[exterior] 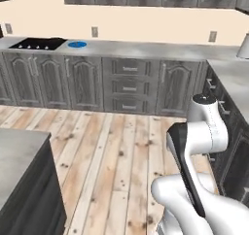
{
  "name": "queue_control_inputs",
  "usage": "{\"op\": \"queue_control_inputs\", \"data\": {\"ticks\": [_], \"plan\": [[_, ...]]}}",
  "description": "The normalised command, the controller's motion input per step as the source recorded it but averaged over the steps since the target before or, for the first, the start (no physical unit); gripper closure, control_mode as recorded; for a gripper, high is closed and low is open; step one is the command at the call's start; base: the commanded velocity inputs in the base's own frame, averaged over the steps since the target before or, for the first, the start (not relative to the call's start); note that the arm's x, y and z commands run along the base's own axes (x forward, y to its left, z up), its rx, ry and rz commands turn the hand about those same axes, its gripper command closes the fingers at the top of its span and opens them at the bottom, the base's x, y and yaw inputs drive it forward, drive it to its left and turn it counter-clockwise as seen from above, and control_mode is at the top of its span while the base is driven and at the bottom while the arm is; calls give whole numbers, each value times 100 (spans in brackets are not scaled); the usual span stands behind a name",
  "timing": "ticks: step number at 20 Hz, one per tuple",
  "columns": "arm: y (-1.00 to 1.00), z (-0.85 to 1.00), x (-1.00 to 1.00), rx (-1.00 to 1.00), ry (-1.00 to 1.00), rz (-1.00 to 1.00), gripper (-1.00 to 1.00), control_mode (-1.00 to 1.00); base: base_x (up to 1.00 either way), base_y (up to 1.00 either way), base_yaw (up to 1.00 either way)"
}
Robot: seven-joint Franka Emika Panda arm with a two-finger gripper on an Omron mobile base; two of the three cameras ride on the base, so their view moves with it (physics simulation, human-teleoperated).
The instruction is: Place the cold items (eggplant and cucumber) from the fridge in one tupperware on the dining counter. Place the warm items (hot dog and kebab skewer) in the stove area in another tupperware.
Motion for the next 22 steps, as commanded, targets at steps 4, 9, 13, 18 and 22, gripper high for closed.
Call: {"op": "queue_control_inputs", "data": {"ticks": [4, 9, 13, 18, 22], "plan": [[0, 0, 0, 0, 0, 0, -100, 100, 100, 3, 23], [0, 0, 0, 0, 0, 0, -100, 100, 100, 7, 29], [0, 0, 0, 0, 0, 0, -100, 100, 100, 13, 31], [0, 0, 0, 0, 0, 0, -100, 100, 100, 16, 31], [0, 0, 0, 0, 0, 0, -100, 100, 100, 8, 28]]}}
